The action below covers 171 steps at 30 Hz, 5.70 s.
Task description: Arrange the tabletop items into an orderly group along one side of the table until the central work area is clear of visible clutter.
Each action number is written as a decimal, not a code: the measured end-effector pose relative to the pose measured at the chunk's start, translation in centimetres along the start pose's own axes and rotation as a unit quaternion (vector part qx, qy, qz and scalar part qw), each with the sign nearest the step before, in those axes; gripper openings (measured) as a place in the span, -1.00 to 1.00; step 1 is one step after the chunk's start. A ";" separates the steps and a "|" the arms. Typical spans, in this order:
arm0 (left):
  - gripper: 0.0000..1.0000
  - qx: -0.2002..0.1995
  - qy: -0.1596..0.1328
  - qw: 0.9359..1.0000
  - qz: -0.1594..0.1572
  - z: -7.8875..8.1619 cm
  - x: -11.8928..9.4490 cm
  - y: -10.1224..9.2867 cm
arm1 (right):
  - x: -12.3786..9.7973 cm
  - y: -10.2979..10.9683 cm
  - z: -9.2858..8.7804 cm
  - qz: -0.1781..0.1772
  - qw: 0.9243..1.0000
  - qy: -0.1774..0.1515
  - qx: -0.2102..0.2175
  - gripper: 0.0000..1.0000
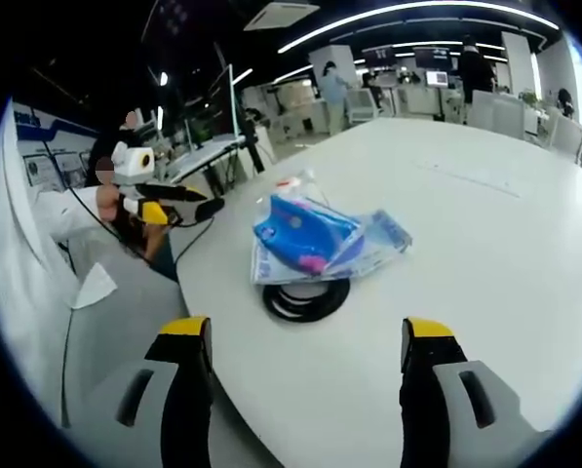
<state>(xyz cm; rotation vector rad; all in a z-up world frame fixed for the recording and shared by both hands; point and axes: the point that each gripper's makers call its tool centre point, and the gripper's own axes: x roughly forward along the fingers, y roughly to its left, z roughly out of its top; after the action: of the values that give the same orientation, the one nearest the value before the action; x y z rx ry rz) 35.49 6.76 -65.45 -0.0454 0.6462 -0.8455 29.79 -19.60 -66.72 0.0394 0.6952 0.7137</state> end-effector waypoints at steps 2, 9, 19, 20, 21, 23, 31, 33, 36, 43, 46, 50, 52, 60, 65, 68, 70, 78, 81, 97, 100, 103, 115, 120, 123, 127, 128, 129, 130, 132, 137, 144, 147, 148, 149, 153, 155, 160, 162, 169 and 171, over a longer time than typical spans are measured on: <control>0.87 -0.001 -0.001 1.000 -0.002 0.1 0.3 -0.1 | 0.2 -0.1 0.2 0.001 1.000 0.001 -0.001 0.56; 0.86 0.000 -0.005 1.000 -0.007 1.0 1.2 -0.1 | 0.9 -0.3 0.8 0.006 1.000 0.001 -0.003 0.56; 0.81 0.007 -0.006 1.000 -0.014 2.4 2.6 0.1 | 2.2 -1.1 2.0 0.008 1.000 0.001 -0.009 0.52; 0.81 0.007 -0.008 1.000 -0.015 2.5 2.7 0.1 | 2.3 -1.1 2.1 0.008 1.000 0.001 -0.010 0.51; 0.81 0.007 -0.009 1.000 -0.017 2.8 2.9 0.1 | 2.6 -1.2 2.3 0.008 1.000 0.001 -0.011 0.50; 0.80 0.011 -0.010 1.000 -0.019 3.2 3.3 0.0 | 3.0 -1.1 2.7 0.010 1.000 0.000 -0.012 0.50; 0.77 0.021 -0.011 0.999 -0.033 4.3 4.9 -0.7 | 4.5 -1.2 4.0 0.015 1.000 -0.001 -0.020 0.48; 0.76 0.024 -0.013 0.999 -0.036 4.6 5.3 -0.8 | 5.0 -1.2 4.5 0.015 1.000 -0.003 -0.022 0.47; 0.74 0.028 -0.014 0.999 -0.040 5.0 5.9 -1.0 | 5.6 -1.4 4.9 0.016 1.000 -0.004 -0.022 0.46; 0.69 0.031 -0.015 0.998 -0.047 5.4 7.2 -1.3 | 6.8 -2.0 5.6 0.013 1.000 -0.004 -0.019 0.42; 0.68 0.032 -0.013 0.998 -0.051 5.5 7.7 -1.4 | 7.2 -2.2 6.0 0.012 1.000 -0.010 -0.012 0.40; 0.65 0.032 -0.014 0.998 -0.055 5.7 8.4 -1.5 | 7.9 -2.6 6.2 0.009 1.000 -0.010 -0.009 0.36; 0.63 0.034 -0.014 0.998 -0.055 5.8 8.7 -1.5 | 8.3 -2.8 6.2 0.008 1.000 -0.008 -0.007 0.34; 0.45 0.044 -0.010 0.998 -0.053 5.6 10.2 -1.9 | 9.6 -3.4 6.0 0.003 1.000 -0.001 0.001 0.26; 0.45 0.039 -0.008 0.997 -0.059 5.4 10.9 -2.2 | 10.1 -3.7 5.7 0.002 1.000 0.003 0.008 0.24; 0.41 0.043 -0.003 0.997 -0.057 5.1 11.2 -2.3 | 10.4 -3.8 5.6 0.001 1.000 0.005 0.011 0.22; 0.33 0.047 -0.003 0.998 -0.048 5.0 11.4 -2.1 | 10.6 -3.8 5.5 0.001 1.000 0.005 0.014 0.20; -0.04 0.067 0.003 0.998 -0.023 4.4 12.0 -1.4 | 11.0 -4.4 5.1 -0.011 1.000 0.009 0.023 0.08; -0.19 0.070 0.009 0.997 -0.020 4.0 12.2 -1.5 | 11.1 -4.5 5.0 -0.012 0.999 0.011 0.027 0.06; -0.67 0.077 0.026 0.997 -0.007 2.9 12.5 -1.1 | 12.0 -4.5 3.7 -0.014 0.999 0.032 0.039 -0.66; -0.76 0.084 0.030 0.996 -0.004 2.7 12.5 -1.0 | 12.0 -4.3 3.6 -0.011 0.999 0.031 0.037 -0.83; -0.84 0.082 0.030 0.996 -0.006 2.6 12.5 -1.1 | 11.9 -4.2 3.7 -0.012 0.999 0.023 0.036 -0.87; -1.00 0.096 0.027 0.995 -0.018 2.9 12.0 -1.7 | 10.9 -3.7 4.1 -0.009 0.999 0.017 0.037 -1.00; -1.00 0.105 0.023 0.994 -0.022 3.7 11.7 -2.3 | 9.7 -3.6 4.9 -0.011 0.999 0.003 0.037 -1.00; -1.00 0.111 0.014 0.993 -0.026 4.6 11.5 -2.9 | 9.0 -3.6 5.6 -0.016 0.999 -0.005 0.032 -1.00; -1.00 0.114 0.010 0.993 -0.032 5.5 11.5 -3.6 | 7.8 -3.9 6.4 -0.024 0.999 -0.017 0.029 -1.00; -1.00 0.117 0.011 0.992 -0.035 5.8 11.6 -3.9 | 7.4 -4.1 6.7 -0.026 0.999 -0.023 0.030 -1.00; -1.00 0.118 0.011 0.992 -0.035 5.9 11.6 -4.0 | 7.2 -4.2 7.0 -0.027 0.999 -0.027 0.031 -1.00; -1.00 0.117 0.009 0.992 -0.036 6.3 11.6 -4.2 | 6.8 -4.3 7.3 -0.030 0.999 -0.032 0.030 -1.00; -1.00 0.112 0.008 0.993 -0.035 6.8 11.8 -4.4 | 6.2 -4.4 7.6 -0.033 0.998 -0.036 0.028 -1.00; -1.00 0.124 0.007 0.991 -0.044 8.1 11.9 -5.7 | 5.1 -5.0 8.2 -0.042 0.998 -0.047 0.027 -1.00; -1.00 0.137 0.003 0.989 -0.061 10.0 12.4 -7.2 | 3.3 -5.8 9.2 -0.054 0.996 -0.068 0.033 -1.00; -1.00 0.145 -0.001 0.987 -0.065 10.8 12.5 -7.8 | 2.5 -6.2 9.6 -0.060 0.995 -0.076 0.031 -1.00; -1.00 0.147 -0.002 0.987 -0.066 11.1 12.5 -7.9 | 2.3 -6.3 9.8 -0.061 0.995 -0.078 0.031 -1.00; -1.00 0.148 -0.004 0.987 -0.068 11.5 12.6 -8.2 | 1.9 -6.4 10.0 -0.064 0.994 -0.081 0.028 -1.00; -1.00 0.158 -0.012 0.985 -0.074 13.0 13.0 -9.1 | 0.6 -7.1 10.8 -0.074 0.993 -0.093 0.021 -1.00; -1.00 0.163 -0.014 0.984 -0.077 13.7 13.2 -9.6 | 0.0 -7.4 11.2 -0.077 0.992 -0.096 0.018 -1.00; -1.00 0.184 -0.024 0.978 -0.090 16.2 13.9 -11.3 | -2.0 -8.5 12.4 -0.093 0.990 -0.109 0.006 -1.00; -1.00 0.191 -0.026 0.977 -0.092 16.9 14.2 -11.8 | -2.8 -9.0 12.8 -0.098 0.989 -0.112 0.001 -1.00; -1.00 0.211 -0.036 0.971 -0.105 19.7 15.6 -13.9 | -5.4 -10.7 14.1 -0.119 0.985 -0.121 -0.015 -1.00; -1.00 0.218 -0.039 0.969 -0.106 20.3 16.2 -14.5 | -6.2 -11.4 14.4 -0.126 0.984 -0.123 -0.020 -1.00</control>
<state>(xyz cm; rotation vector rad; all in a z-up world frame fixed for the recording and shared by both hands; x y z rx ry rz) 44.61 -18.76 -53.16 0.2539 0.3744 -1.1717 41.79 -29.31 -54.98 0.0034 0.4384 0.4697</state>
